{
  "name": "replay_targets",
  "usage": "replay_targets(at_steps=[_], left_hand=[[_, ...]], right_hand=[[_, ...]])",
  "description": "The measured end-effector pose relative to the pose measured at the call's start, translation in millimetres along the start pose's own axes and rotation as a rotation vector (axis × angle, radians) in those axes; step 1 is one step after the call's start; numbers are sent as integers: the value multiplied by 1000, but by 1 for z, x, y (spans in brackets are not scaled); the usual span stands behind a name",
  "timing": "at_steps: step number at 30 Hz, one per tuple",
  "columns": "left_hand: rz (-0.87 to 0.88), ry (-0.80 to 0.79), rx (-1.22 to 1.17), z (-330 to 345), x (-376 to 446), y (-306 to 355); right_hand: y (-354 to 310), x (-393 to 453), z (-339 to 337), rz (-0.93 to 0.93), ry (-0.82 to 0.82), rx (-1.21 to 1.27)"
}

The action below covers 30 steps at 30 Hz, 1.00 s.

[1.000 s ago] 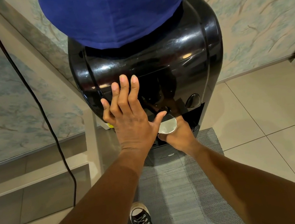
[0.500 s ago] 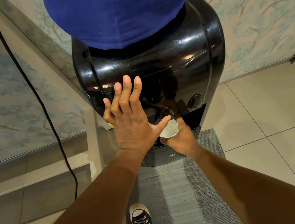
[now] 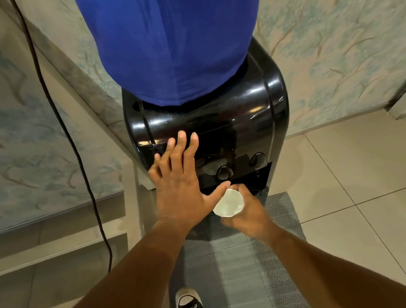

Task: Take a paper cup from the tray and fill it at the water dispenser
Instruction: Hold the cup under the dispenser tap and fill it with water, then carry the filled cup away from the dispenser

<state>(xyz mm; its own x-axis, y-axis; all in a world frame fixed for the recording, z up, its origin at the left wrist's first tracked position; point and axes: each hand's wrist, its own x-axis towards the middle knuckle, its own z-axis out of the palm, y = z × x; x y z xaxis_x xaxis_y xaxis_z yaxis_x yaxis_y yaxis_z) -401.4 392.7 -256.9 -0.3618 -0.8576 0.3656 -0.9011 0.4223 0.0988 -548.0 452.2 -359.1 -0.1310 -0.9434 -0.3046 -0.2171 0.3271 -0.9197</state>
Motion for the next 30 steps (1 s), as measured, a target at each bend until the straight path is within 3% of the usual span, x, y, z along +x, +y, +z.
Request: replay_targets(at_steps=[9,15,18,30], left_hand=[[-27,-209,-135,-53,5,4],[-371,-247,-627,-100,11,14],[-428,-272,-770,-132,8,15],[-439,-319,-866,-226,-9,4]], right_hand=[[-75,-40,-10,-31,-61,7],[-131,-66,-21,-105,-93,1],[-160,-81,-27,-139,-105,4],[-277,-130,-26,-259,-111,63]])
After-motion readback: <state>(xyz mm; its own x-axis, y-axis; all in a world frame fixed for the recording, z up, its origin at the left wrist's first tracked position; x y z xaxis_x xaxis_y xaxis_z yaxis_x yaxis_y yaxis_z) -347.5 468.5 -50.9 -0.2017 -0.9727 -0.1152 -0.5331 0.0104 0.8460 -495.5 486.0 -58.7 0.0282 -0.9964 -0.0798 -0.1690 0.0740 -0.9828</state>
